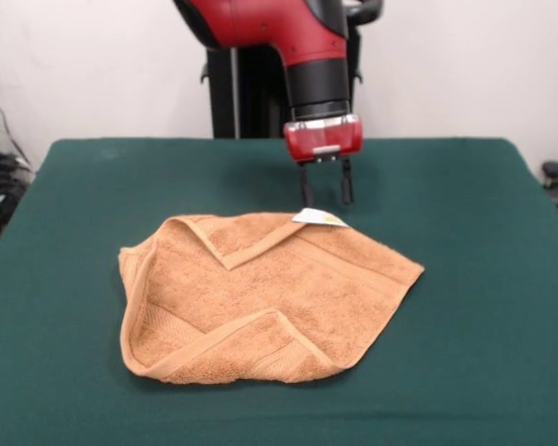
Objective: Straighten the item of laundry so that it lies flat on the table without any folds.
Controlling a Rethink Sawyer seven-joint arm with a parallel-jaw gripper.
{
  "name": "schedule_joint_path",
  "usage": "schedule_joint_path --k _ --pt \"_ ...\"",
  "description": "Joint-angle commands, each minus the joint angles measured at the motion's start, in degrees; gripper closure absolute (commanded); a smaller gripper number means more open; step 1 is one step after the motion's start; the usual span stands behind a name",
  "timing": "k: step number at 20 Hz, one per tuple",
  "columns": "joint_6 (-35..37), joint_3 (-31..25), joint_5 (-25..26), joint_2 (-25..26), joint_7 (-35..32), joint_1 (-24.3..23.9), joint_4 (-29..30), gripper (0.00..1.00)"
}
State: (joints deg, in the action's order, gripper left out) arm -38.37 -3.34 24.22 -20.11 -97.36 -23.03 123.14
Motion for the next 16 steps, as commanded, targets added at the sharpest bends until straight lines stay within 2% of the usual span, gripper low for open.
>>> schedule_joint_path --k 1,10,16 --pt "1.93 -0.99 -1.93 -3.60 -9.19 1.11 -3.87 0.00" --pt "8.16 -3.16 -1.72 -7.60 -9.46 -0.30 -3.64 0.00" --pt "10.03 -5.83 0.82 -4.29 -8.91 -3.29 -8.17 0.00"
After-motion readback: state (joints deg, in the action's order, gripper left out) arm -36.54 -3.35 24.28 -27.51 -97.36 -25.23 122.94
